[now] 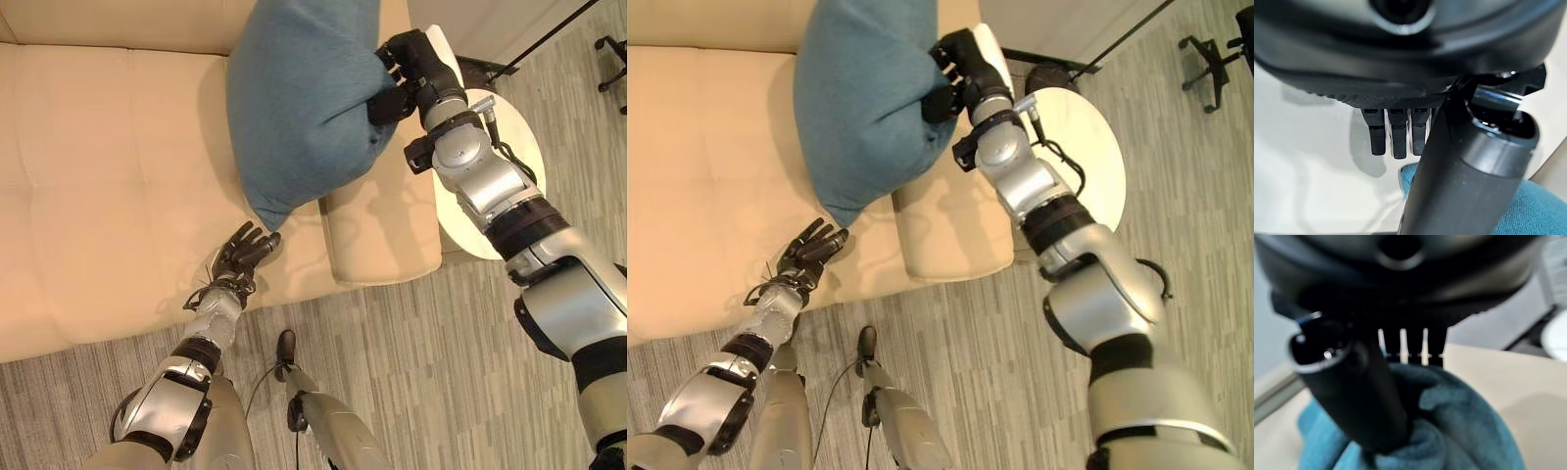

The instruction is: Pick up all the scattered cushions and arrange them neatly on the sofa.

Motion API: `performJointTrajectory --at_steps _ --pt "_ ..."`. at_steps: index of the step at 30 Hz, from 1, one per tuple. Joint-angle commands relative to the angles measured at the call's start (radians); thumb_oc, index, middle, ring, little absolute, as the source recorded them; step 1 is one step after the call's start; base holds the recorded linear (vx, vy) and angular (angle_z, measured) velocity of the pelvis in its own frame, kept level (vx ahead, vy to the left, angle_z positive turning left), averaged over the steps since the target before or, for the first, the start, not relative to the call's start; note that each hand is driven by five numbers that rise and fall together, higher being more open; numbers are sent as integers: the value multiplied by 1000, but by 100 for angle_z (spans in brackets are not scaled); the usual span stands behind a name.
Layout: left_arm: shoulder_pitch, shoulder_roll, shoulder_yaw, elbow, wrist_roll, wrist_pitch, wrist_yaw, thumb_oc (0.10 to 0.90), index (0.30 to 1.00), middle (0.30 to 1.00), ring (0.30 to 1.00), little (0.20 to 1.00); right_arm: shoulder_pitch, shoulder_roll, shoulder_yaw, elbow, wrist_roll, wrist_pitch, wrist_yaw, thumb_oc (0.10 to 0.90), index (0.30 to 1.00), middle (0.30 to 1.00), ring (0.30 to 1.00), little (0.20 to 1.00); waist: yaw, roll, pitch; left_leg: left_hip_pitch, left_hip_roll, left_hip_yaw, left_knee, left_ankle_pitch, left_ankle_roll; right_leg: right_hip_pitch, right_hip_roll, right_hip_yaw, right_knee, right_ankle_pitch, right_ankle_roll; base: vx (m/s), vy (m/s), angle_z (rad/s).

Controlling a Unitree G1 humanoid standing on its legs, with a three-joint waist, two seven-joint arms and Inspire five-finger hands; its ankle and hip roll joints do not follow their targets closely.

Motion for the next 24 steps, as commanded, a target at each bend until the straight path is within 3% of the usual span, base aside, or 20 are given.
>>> performJointTrajectory --at_steps 1,11,17,24 --pt "64 28 39 -34 36 -11 11 800 900 900 900 900 8 -75 -93 -112 -70 -97 -32 400 300 300 300 300 15 -59 -53 3 59 23 51 -120 -36 9 -105 25 139 -168 112 39 15 0" --pt "200 14 106 15 99 2 23 800 900 900 900 900 44 -192 -168 -290 -154 -103 -40 400 300 300 300 300 -3 -54 -124 65 56 31 57 -149 -20 65 -122 25 137 -183 115 16 13 0" --pt "247 23 188 79 90 8 34 800 900 900 900 900 -6 -269 -162 -371 -142 -120 -42 400 300 300 300 300 -10 -82 -155 80 65 30 89 -171 -17 85 -119 33 144 -190 113 1 -3 -1" --pt "269 8 270 -5 -101 -30 43 800 900 900 900 900 -14 -276 -178 -459 -130 -119 -52 400 300 300 300 300 -11 -107 -173 89 77 29 92 -175 -21 88 -107 42 140 -192 108 -1 -25 -5"
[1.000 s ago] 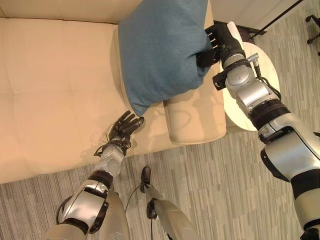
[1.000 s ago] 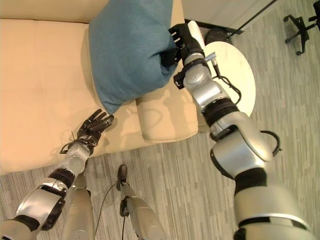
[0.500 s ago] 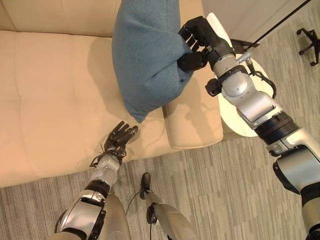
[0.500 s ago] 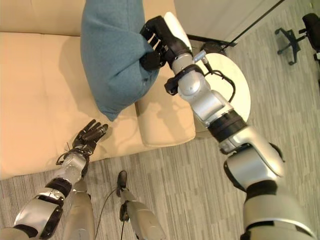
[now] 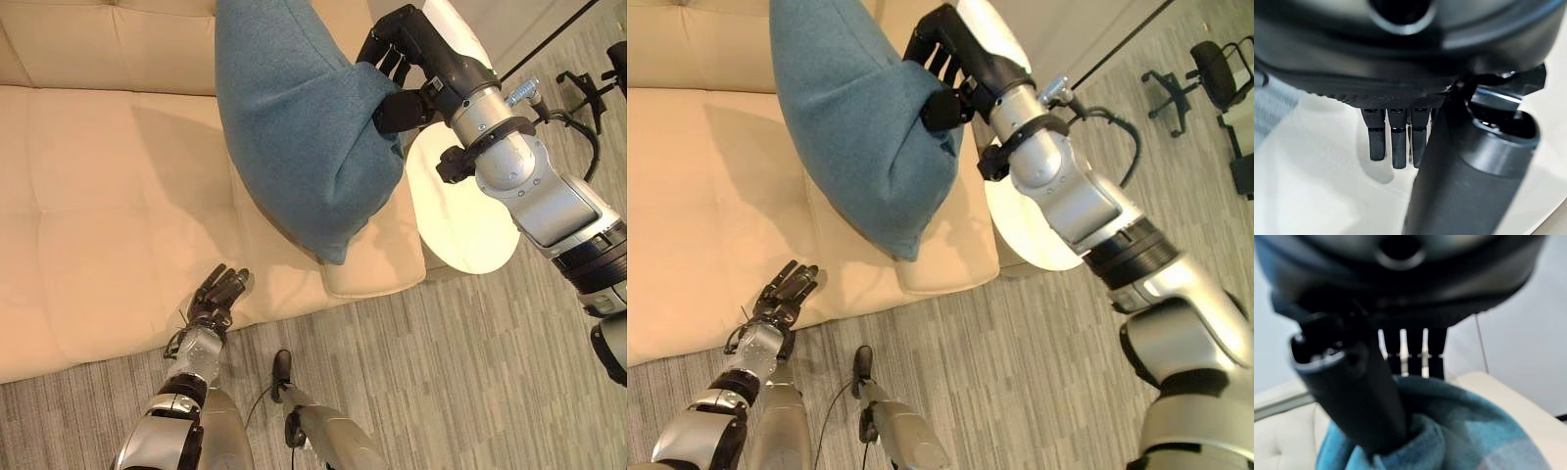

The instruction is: Pick up all the scattered cushions and arrange them neatly on the sofa.

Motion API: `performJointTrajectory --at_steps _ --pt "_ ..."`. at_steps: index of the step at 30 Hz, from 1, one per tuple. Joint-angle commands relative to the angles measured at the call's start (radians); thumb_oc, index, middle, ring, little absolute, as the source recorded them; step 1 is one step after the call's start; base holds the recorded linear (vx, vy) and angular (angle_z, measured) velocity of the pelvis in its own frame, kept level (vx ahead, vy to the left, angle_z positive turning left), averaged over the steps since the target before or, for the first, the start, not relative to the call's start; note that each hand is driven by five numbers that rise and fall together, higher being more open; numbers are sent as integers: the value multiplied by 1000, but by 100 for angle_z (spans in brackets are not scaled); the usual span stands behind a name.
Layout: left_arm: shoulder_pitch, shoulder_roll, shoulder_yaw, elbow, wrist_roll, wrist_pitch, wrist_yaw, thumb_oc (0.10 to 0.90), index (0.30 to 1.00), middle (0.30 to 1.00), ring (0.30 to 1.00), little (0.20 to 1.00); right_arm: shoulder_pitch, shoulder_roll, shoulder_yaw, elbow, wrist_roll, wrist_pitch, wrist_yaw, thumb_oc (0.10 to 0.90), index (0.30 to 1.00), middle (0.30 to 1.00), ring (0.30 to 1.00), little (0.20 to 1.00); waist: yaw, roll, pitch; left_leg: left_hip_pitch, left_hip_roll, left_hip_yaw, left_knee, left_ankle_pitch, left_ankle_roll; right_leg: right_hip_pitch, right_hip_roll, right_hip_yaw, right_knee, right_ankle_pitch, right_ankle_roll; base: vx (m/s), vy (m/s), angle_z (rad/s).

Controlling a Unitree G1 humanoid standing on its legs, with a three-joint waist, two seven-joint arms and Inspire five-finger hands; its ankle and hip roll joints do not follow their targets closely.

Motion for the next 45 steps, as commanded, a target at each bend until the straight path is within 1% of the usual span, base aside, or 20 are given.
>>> performJointTrajectory --at_steps 1,4,5,6,9,10,12,15,19,20,24,27,30,33,34,37,39,40,42,45 --pt "76 34 18 11 -66 -43 29 800 900 900 900 900 -127 -4 -166 -56 9 -102 -122 400 300 300 300 300 -2 -101 -169 -20 65 13 92 -153 -19 -10 -112 31 136 -182 94 -3 -20 -7" --pt "58 13 0 13 -70 -42 31 800 900 900 900 900 -132 13 -168 -75 19 -99 -131 400 300 300 300 300 -10 -115 -180 -20 70 11 87 -148 -23 -12 -106 31 136 -182 93 0 -19 -3" --pt "58 13 0 12 -70 -42 31 800 900 900 900 900 -132 13 -168 -75 19 -99 -131 400 300 300 300 300 -11 -115 -180 -20 70 11 87 -148 -23 -13 -106 31 136 -182 93 -1 -41 -3" --pt "37 -12 -25 -1 -77 -46 34 800 900 900 900 900 -142 28 -159 -99 26 -99 -134 400 300 300 300 300 -20 -128 -188 -16 76 9 84 -148 -26 -12 -100 35 137 -181 91 3 -47 -1" --pt "15 -44 -56 -21 -90 -51 34 800 900 900 900 900 -154 40 -157 -136 35 -111 -138 400 300 300 300 300 -29 -147 -201 -12 83 8 89 -152 -29 -10 -92 40 140 -183 88 6 -48 -1" --pt "15 -45 -56 -21 -90 -51 35 800 900 900 900 900 -155 40 -156 -135 35 -111 -138 400 300 300 300 300 -29 -146 -201 -12 83 8 90 -152 -29 -11 -92 40 140 -183 88 14 -34 -1" --pt "-7 -81 -94 -33 -107 -55 40 800 900 900 900 900 -183 61 -142 -160 47 -118 -150 400 300 300 300 300 -41 -163 -214 -3 94 12 95 -157 -31 -9 -81 49 145 -187 84 6 -54 -2" --pt "-33 -103 -118 -41 -116 -61 52 800 900 900 900 900 -218 73 -116 -178 51 -114 -159 400 300 300 300 300 -53 -172 -228 13 103 18 94 -161 -33 -6 -74 58 148 -190 83 4 -36 -11" --pt "-60 -118 -137 -61 -124 -70 51 800 900 900 900 900 -220 83 -109 -215 66 -120 -158 400 300 300 300 300 -68 -174 -245 28 111 29 88 -163 -37 -2 -68 66 148 -192 82 -2 -16 -9" --pt "-78 -129 -147 -89 -139 -81 45 800 900 900 900 900 -208 90 -123 -243 68 -128 -158 400 300 300 300 300 -82 -173 -260 39 115 33 84 -164 -38 1 -63 71 152 -197 80 13 -11 -18" --pt "-89 -140 -163 -133 -154 -98 36 800 900 900 900 900 -170 105 -155 -273 74 -142 -162 400 300 300 300 300 -93 -171 -281 52 120 36 82 -168 -41 6 -58 77 159 -207 77 18 -25 -12" --pt "-92 -152 -194 -179 -146 -106 16 800 900 900 900 900 -121 133 -190 -288 93 -155 -155 400 300 300 300 300 -107 -159 -310 73 130 44 81 -177 -43 18 -50 81 164 -216 75 35 -32 -6" --pt "-92 -154 -209 -184 -135 -107 8 800 900 900 900 900 -88 137 -212 -298 96 -157 -144 400 300 300 300 300 -113 -153 -323 83 137 50 77 -178 -44 21 -46 84 164 -218 75 13 -18 -18" --pt "-103 -153 -226 -233 -109 -135 0 800 900 900 900 900 -41 152 -247 -301 85 -167 -137 400 300 300 300 300 -119 -142 -336 91 141 54 69 -176 -46 25 -43 89 158 -215 74 2 -12 -4" --pt "-99 -154 -232 -259 -99 -144 0 400 300 300 300 300 -17 155 -263 -300 76 -166 -134 400 300 300 300 300 -119 -138 -342 94 142 55 66 -176 -46 26 -42 89 157 -216 74 0 0 0" --pt "-83 -152 -232 -344 -95 -177 -4 400 300 300 300 300 39 159 -290 -268 53 -168 -130 400 300 300 300 300 -115 -124 -345 101 142 56 60 -175 -46 30 -44 86 154 -215 73 0 0 0" --pt "-46 -150 -221 -432 -98 -193 -22 400 300 300 300 300 105 163 -339 -229 29 -172 -125 400 300 300 300 300 -101 -103 -342 102 137 54 58 -176 -44 36 -48 82 151 -215 72 0 0 0" --pt "-42 -149 -224 -434 -97 -193 -22 400 300 300 300 300 111 163 -343 -232 28 -171 -124 400 300 300 300 300 -100 -105 -343 102 137 54 58 -176 -44 37 -48 81 151 -215 72 13 6 4" --pt "10 -152 -204 -493 -115 -198 -43 400 300 300 300 300 174 159 -400 -195 1 -178 -126 400 300 300 300 300 -84 -93 -338 103 133 51 58 -178 -42 44 -53 73 149 -218 71 26 2 4" --pt "50 -153 -207 -530 -114 -193 -54 400 300 300 300 300 213 155 -442 -174 -19 -179 -132 400 300 300 300 300 -71 -86 -335 101 127 46 56 -180 -39 52 -60 62 147 -218 71 25 1 9"
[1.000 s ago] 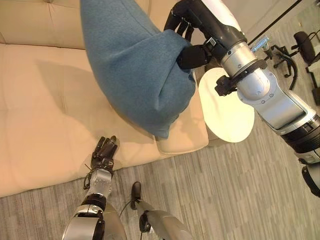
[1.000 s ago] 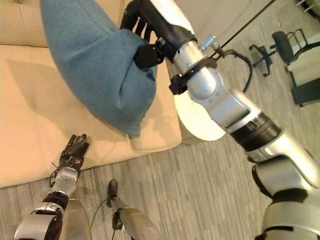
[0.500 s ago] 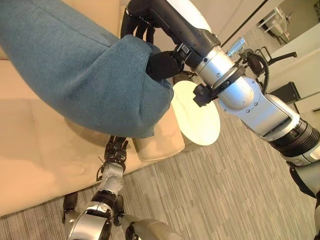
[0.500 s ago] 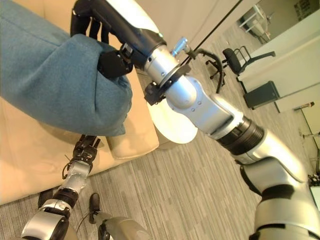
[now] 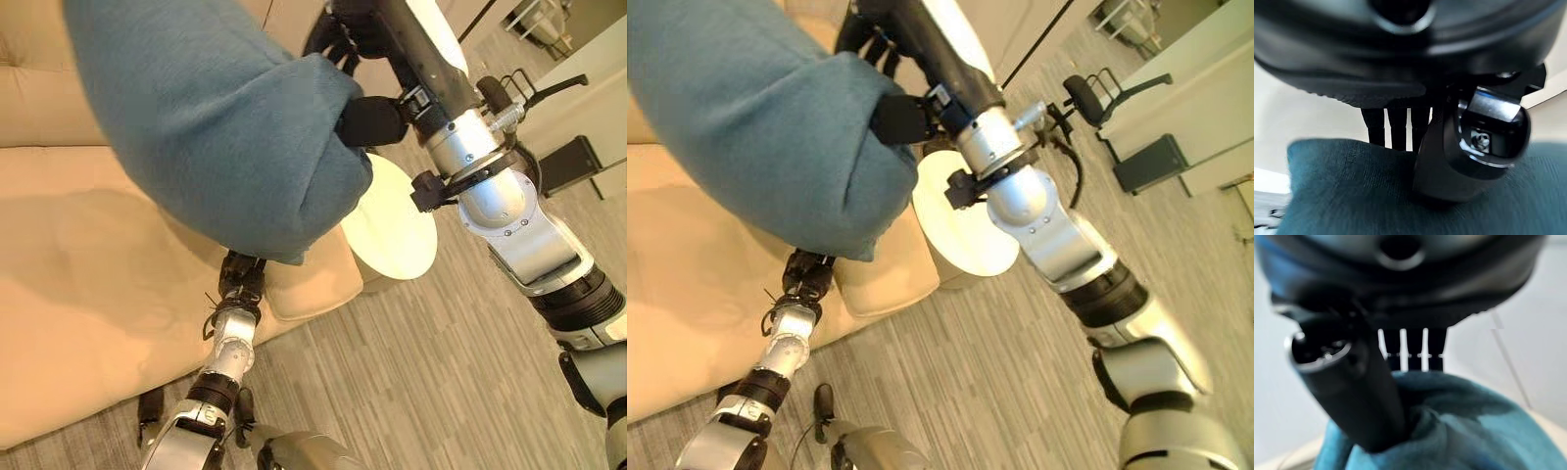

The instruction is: Pick up all the scattered cushions and arrange them neatly on the sofa.

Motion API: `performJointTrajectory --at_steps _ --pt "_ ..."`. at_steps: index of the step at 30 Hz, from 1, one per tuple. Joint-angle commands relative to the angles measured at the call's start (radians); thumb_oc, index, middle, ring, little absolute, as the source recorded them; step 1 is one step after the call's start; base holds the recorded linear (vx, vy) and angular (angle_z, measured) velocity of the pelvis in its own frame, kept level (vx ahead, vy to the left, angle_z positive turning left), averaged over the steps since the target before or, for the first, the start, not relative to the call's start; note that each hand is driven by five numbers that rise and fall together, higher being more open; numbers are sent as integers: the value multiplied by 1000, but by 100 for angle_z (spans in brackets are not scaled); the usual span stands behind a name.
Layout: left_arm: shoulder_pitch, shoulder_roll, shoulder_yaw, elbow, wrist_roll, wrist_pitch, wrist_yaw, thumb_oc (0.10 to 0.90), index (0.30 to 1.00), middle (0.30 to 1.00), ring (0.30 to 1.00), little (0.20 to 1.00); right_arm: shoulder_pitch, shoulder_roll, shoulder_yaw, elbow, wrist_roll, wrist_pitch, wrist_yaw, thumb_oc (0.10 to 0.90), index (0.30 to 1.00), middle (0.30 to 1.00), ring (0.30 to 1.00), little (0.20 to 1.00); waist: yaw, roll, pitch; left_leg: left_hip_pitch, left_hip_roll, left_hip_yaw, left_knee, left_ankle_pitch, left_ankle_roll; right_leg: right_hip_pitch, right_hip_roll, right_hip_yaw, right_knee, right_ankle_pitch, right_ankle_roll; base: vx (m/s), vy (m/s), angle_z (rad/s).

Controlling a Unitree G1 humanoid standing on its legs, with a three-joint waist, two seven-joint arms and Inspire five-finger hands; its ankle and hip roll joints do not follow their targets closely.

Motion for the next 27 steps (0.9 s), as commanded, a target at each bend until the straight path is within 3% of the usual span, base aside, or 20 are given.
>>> performJointTrajectory --at_steps 1,7,10,13,16,21,25,27 --pt "-16 -46 -46 -160 35 -35 -142 400 300 300 300 300 -32 29 -186 56 -29 -91 -126 400 300 300 300 300 34 -13 -188 -13 77 -16 65 -144 -21 -14 -99 -8 133 -195 75 6 8 15" --pt "46 -31 -84 -231 48 2 -197 400 300 300 300 300 15 21 -234 78 -92 -89 -136 400 300 300 300 300 54 8 -175 -23 63 -32 70 -145 -13 -5 -109 -25 134 -195 77 5 20 13" --pt "90 -10 -84 -269 86 9 -223 400 300 300 300 300 79 12 -268 120 -172 -74 -148 400 300 300 300 300 72 35 -163 -19 49 -34 71 -148 -4 5 -124 -37 133 -189 82 0 63 11" --pt "107 2 -60 -300 115 -10 -225 400 300 300 300 300 165 53 -288 149 -196 -68 -137 400 300 300 300 300 89 66 -157 -6 33 -30 75 -157 8 16 -140 -42 135 -186 89 -9 97 18" --pt "116 7 -36 -326 128 -21 -224 400 300 300 300 300 253 133 -282 169 -209 -65 -101 400 300 300 300 300 99 115 -156 14 1 -25 83 -173 28 27 -163 -38 146 -179 95 -2 161 4" --pt "104 15 10 -380 153 -56 -207 400 300 300 300 300 382 287 -246 164 -302 -54 -51 400 300 300 300 300 99 223 -168 64 -77 -17 96 -206 73 34 -222 -33 209 -179 117 14 248 0" --pt "98 21 46 -399 167 -63 -186 400 300 300 300 300 368 358 -176 183 -399 -45 -30 400 300 300 300 300 96 308 -144 134 -136 0 76 -192 121 -31 -263 -29 443 -121 144 9 275 -8" --pt "93 30 52 -396 178 -65 -186 400 300 300 300 300 354 375 -158 195 -412 -43 -27 400 300 300 300 300 93 321 -139 155 -145 2 62 -190 128 -37 -255 -33 481 -127 135 20 125 -12"
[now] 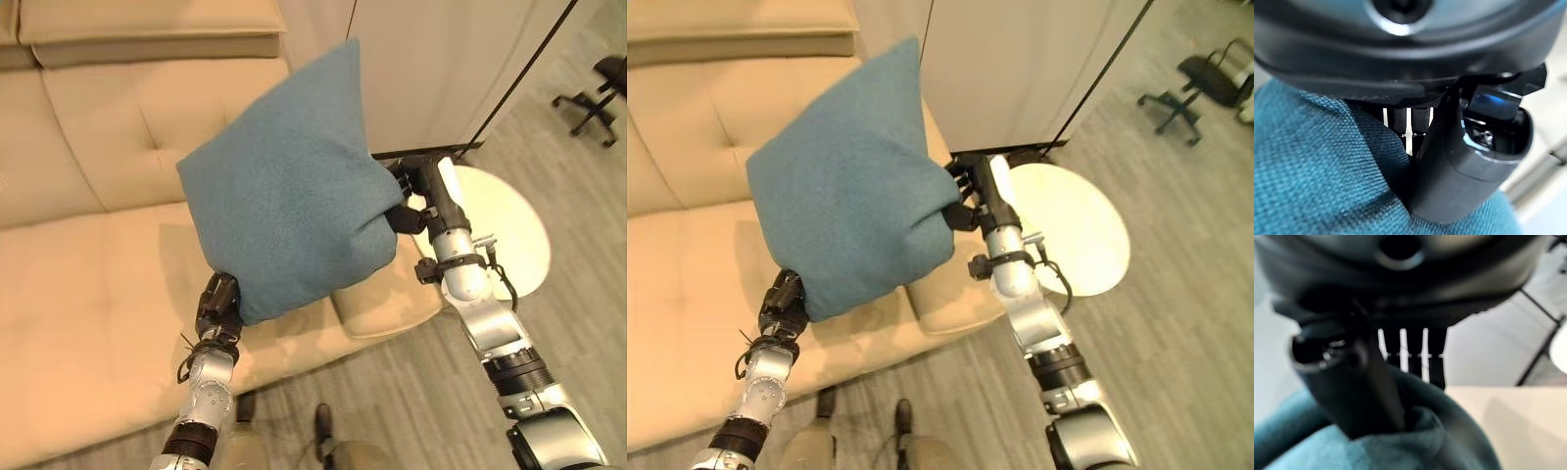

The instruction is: Pick up all the scattered cushions and arrange them neatly on the sofa.

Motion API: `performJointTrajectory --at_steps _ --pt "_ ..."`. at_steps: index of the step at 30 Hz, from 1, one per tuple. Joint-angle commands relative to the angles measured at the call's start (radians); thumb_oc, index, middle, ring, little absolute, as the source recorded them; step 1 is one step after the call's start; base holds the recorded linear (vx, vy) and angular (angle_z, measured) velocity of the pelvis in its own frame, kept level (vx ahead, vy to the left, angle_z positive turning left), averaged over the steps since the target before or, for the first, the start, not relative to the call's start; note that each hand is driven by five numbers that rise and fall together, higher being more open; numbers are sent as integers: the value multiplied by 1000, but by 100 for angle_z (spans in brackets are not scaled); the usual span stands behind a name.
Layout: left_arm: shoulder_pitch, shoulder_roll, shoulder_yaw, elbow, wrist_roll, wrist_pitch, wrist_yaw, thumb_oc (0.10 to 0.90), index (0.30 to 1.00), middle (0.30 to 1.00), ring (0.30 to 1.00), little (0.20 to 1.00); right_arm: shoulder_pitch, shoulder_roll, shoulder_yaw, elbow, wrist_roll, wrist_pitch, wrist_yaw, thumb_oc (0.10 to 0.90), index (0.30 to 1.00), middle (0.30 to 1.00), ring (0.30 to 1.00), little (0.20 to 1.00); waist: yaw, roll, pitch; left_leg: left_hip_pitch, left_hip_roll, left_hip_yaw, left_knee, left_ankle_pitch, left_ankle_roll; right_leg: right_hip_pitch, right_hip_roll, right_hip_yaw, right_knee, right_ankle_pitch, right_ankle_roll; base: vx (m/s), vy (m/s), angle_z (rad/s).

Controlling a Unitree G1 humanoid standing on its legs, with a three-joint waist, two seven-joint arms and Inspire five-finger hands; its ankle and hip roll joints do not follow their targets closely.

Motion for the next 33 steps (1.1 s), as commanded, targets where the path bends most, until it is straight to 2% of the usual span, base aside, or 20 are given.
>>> performJointTrajectory --at_steps 1,4,6,9,11,12,13,14,15,16,17,20,22,24,25,27,28,29,31,33 --pt "-134 12 -47 -259 70 -115 -114 400 300 300 300 300 -75 75 58 -38 -76 -105 -18 400 300 300 300 300 17 -13 -214 26 -13 -9 44 -146 11 -76 -80 13 233 -13 81 58 151 -5" --pt "-145 39 -47 -263 102 -113 -82 400 300 300 300 300 -119 81 101 -21 -95 -107 -33 400 300 300 300 300 8 4 -225 29 -52 -16 34 -132 12 -50 53 -16 125 -108 18 62 119 8" --pt "-168 50 -41 -259 118 -99 -72 400 300 300 300 300 -145 99 128 -12 -71 -97 -40 400 300 300 300 300 16 -16 -237 16 -93 -51 80 -136 -1 14 95 34 17 -120 -42 95 42 29" --pt "-184 39 -57 -247 132 -93 -65 400 300 300 300 300 -146 86 136 -12 -65 -95 -47 400 300 300 300 300 19 -21 -225 -19 -101 -33 174 -158 -22 40 78 1 -1 -119 -61 26 14 56" --pt "-194 21 -86 -242 129 -85 -67 400 300 300 300 300 -155 73 144 -13 -60 -85 -54 400 300 300 300 300 3 -26 -210 -62 -38 56 245 -173 -28 56 52 -47 -3 -123 -66 -88 78 97" --pt "-187 23 -95 -243 143 -81 -63 400 300 300 300 300 -164 70 152 -18 -57 -84 -55 400 300 300 300 300 2 -29 -207 -71 -16 72 264 -180 -28 56 44 -50 -4 -118 -62 -88 308 131" --pt "-173 50 -114 -257 177 -80 -74 400 300 300 300 300 -181 53 168 -26 -42 -92 -48 400 300 300 300 300 11 -46 -220 -65 89 25 257 -169 -43 46 2 -75 1 -112 -38 -28 359 84" --pt "-173 59 -121 -259 181 -82 -76 400 300 300 300 300 -186 48 172 -24 -36 -93 -46 400 300 300 300 300 10 -47 -227 -51 131 18 228 -143 -49 40 -9 -88 5 -113 -31 11 307 16" --pt "-172 59 -121 -259 181 -82 -76 400 300 300 300 300 -186 48 173 -23 -35 -93 -46 400 300 300 300 300 8 -47 -226 -46 131 16 221 -140 -51 42 -8 -91 7 -115 -32 50 173 15" --pt "-178 72 -129 -255 188 -88 -73 400 300 300 300 300 -193 41 178 -16 -25 -95 -46 400 300 300 300 300 10 -45 -235 -39 172 7 179 -107 -59 39 -16 -99 9 -119 -23 99 315 49" --pt "-193 98 -142 -234 197 -89 -67 400 300 300 300 300 -210 26 189 7 1 -94 -48 400 300 300 300 300 11 -37 -244 -34 235 -8 95 -40 -82 39 -36 -114 21 -127 -7 120 435 48" --pt "-240 126 -169 -183 207 -84 -59 400 300 300 300 300 -219 3 198 33 31 -85 -44 400 300 300 300 300 6 -19 -249 -25 277 27 10 6 -114 46 -82 -145 27 -122 24 100 408 49" --pt "-253 147 -200 -162 252 -60 -61 400 300 300 300 300 -213 -6 196 36 22 -71 -35 400 300 300 300 300 4 -3 -266 -9 257 37 -18 -9 -134 58 -115 -158 6 -99 46 108 352 44" --pt "-260 165 -208 -160 279 -52 -65 400 300 300 300 300 -216 -14 196 32 14 -66 -30 400 300 300 300 300 3 -1 -271 -13 235 32 -4 -26 -134 65 -140 -160 -3 -80 57 107 342 42" --pt "-300 197 -234 -132 314 -40 -69 400 300 300 300 300 -237 -18 201 47 2 -57 -21 400 300 300 300 300 3 -10 -266 -15 187 42 28 -73 -119 62 -192 -149 1 -49 82 146 501 20" --pt "-342 225 -245 -122 351 -39 -57 400 300 300 300 300 -273 -18 214 75 1 -53 -18 400 300 300 300 300 4 -14 -253 -11 148 70 58 -110 -95 38 -236 -124 40 12 96 79 346 12" --pt "-344 225 -244 -121 351 -39 -57 400 300 300 300 300 -276 -18 214 77 2 -53 -18 400 300 300 300 300 7 -17 -251 -12 145 75 62 -113 -93 35 -240 -118 42 12 98 46 309 3" --pt "-402 268 -266 -95 396 -37 -53 400 300 300 300 300 -314 -33 222 112 17 -49 -18 400 300 300 300 300 4 -16 -234 -20 125 97 96 -130 -76 9 -269 -105 100 63 102 61 267 -5" --pt "-458 297 -287 -54 416 -33 -52 400 300 300 300 300 -330 -65 226 136 32 -54 -19 400 300 300 300 300 -2 -15 -232 -20 112 107 104 -146 -68 -17 -268 -90 130 66 94 156 248 1" --pt "-531 349 -316 0 447 -37 -56 400 300 300 300 300 -372 -114 240 173 61 -56 -12 400 300 300 300 300 -18 -14 -229 -5 91 111 83 -150 -63 -43 -232 -80 92 52 83 169 137 3"
